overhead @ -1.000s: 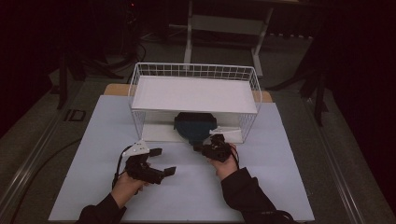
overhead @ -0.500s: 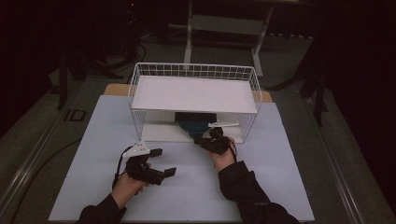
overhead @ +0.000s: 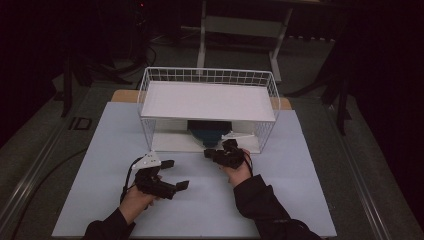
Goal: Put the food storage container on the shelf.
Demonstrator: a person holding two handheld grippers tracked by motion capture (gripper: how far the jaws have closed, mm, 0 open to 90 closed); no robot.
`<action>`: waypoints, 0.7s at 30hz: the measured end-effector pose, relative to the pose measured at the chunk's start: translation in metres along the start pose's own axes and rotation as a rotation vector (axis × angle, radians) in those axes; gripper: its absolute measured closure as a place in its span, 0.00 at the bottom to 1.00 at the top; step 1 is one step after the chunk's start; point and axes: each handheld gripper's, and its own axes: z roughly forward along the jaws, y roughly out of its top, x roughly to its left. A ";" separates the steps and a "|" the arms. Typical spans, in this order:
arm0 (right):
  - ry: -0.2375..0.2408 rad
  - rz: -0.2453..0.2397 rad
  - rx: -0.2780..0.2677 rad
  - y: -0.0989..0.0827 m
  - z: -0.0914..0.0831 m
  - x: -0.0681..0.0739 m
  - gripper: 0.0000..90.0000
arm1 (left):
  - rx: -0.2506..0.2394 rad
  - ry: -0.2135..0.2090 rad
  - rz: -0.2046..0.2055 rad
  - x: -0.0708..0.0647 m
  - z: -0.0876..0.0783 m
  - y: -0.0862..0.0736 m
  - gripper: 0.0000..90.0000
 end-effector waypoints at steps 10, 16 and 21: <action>0.061 -0.021 -0.084 -0.011 -0.028 0.007 0.20 | 0.007 -0.011 0.011 -0.008 -0.002 0.002 0.01; 0.038 -0.056 -0.092 -0.017 -0.047 0.006 0.16 | 0.006 -0.008 0.037 -0.012 -0.008 0.003 0.01; 0.021 -0.083 -0.095 -0.027 -0.061 0.007 0.16 | 0.009 -0.011 0.039 -0.013 -0.010 0.002 0.01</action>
